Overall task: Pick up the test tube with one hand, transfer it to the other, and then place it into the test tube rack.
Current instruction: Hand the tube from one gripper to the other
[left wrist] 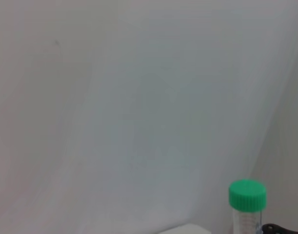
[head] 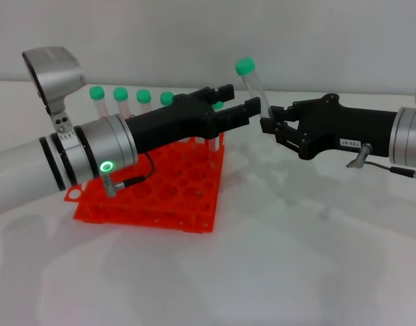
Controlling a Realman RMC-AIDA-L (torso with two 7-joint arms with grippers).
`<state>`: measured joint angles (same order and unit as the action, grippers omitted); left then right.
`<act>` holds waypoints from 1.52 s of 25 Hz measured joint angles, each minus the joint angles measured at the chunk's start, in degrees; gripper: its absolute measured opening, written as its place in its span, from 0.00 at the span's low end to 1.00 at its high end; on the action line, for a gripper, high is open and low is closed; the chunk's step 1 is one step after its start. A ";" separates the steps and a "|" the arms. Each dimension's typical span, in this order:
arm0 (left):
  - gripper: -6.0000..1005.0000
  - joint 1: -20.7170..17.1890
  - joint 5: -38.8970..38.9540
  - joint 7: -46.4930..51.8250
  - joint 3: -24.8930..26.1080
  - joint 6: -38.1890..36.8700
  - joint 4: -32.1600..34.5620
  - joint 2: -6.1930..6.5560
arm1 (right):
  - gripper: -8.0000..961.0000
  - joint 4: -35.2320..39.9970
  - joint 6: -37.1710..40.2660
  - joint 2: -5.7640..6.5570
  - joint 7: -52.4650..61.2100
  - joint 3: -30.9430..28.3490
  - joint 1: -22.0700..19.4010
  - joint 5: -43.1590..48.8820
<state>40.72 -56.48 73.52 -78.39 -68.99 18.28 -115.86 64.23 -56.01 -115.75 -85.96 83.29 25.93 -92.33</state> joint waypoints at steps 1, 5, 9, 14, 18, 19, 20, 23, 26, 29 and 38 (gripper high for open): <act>0.75 0.00 -0.11 0.07 0.00 0.02 0.00 -0.03 | 0.20 0.00 0.00 0.00 0.00 0.00 0.00 0.00; 0.75 0.00 -0.26 0.11 0.00 0.08 0.00 -0.16 | 0.20 0.02 0.08 0.00 -0.07 0.05 -0.03 -0.03; 0.75 -0.01 -0.27 0.13 -0.01 0.09 0.00 -0.21 | 0.20 0.02 0.20 0.00 -0.15 0.65 -0.10 -0.04; 0.75 -0.03 -0.27 0.13 -0.01 -0.24 0.00 -0.40 | 0.20 -0.21 0.48 0.00 -0.38 1.00 0.01 -0.05; 0.75 -0.21 -0.27 -0.13 -0.01 -0.38 0.57 -0.58 | 0.20 -0.31 0.84 0.00 -0.37 1.02 -0.04 -0.05; 0.75 -0.42 -0.34 -0.18 -0.01 -0.39 1.05 -0.66 | 0.20 -0.33 1.13 0.00 -0.38 1.14 -0.04 -0.05; 0.75 -0.73 -0.68 -0.21 -0.01 -0.40 1.74 -0.78 | 0.20 -0.36 1.47 0.00 -0.38 1.29 -0.04 -0.05; 0.75 -0.81 -1.36 -0.15 -0.01 -0.42 2.27 -0.87 | 0.20 -0.40 1.94 0.00 -0.38 1.62 -0.04 -0.04; 0.75 -0.88 -1.79 -0.09 -0.01 -0.46 2.65 -0.98 | 0.20 -0.51 1.95 0.00 -0.38 1.62 -0.09 -0.03; 0.75 -0.93 -2.09 -0.10 -0.01 -0.52 2.78 -1.08 | 0.20 -0.82 1.97 0.00 -0.37 1.67 -0.13 -0.03; 0.47 -0.91 -2.14 0.05 0.24 -0.54 2.87 -1.29 | 0.20 -1.00 3.11 0.07 -0.80 3.04 -0.53 -0.04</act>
<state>39.81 -58.63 73.57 -78.15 -69.53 21.15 -117.15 63.23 -52.90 -115.69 -86.76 86.33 25.40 -92.37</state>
